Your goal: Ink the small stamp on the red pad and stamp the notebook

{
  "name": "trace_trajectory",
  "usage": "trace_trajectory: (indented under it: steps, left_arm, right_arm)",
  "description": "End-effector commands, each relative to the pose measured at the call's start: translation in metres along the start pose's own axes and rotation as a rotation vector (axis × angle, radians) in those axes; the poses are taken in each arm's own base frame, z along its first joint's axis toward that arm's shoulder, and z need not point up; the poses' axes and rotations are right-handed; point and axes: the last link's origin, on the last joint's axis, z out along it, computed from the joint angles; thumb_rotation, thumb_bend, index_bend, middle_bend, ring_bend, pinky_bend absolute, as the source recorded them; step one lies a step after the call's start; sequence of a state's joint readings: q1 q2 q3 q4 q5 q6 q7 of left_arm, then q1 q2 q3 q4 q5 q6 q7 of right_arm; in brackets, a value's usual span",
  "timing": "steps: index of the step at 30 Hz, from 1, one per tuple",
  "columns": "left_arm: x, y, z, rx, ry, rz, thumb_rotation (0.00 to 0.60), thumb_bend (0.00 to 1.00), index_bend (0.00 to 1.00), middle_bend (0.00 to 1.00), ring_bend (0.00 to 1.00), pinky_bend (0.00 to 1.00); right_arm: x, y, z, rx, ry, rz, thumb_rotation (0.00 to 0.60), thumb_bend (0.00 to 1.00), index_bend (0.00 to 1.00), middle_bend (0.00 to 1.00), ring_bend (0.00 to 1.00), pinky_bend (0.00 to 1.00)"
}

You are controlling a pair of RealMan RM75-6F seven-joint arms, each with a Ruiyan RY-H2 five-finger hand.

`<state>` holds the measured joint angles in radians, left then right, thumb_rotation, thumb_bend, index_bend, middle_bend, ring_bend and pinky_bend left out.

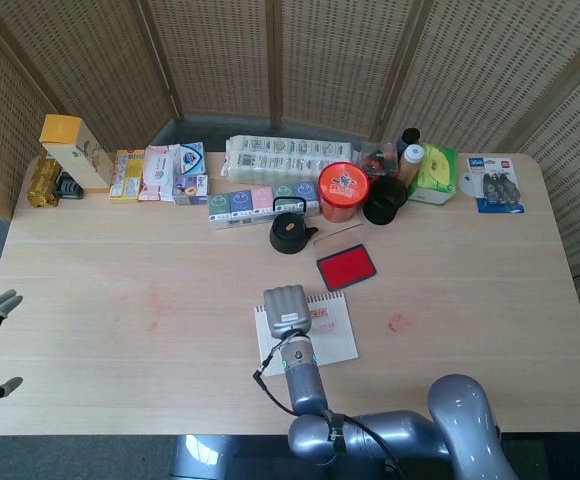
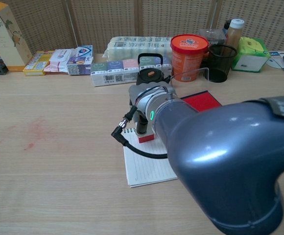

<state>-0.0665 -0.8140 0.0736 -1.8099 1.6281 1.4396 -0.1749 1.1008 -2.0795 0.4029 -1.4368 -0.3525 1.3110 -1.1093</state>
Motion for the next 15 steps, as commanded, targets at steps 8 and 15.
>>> trace_trajectory:
  steps: [8, 15]
  left_arm:
    - [0.0000, -0.0006, 0.0005, 0.002, -0.001, 0.000, 0.600, 0.00, 0.00, 0.00, 0.00, 0.00]
    - [-0.0009, -0.0009, 0.0018, 0.007, -0.004, 0.000, 0.600, 0.00, 0.00, 0.00, 0.00, 0.00]
  right_arm:
    - [-0.0060, 0.0042, 0.0048, 0.001, -0.004, 0.015, 0.600, 0.48, 0.63, 0.95, 1.00, 1.00]
    - [-0.0093, 0.0053, 0.0066, 0.005, -0.010, 0.023, 0.600, 0.48, 0.63, 0.95, 1.00, 1.00]
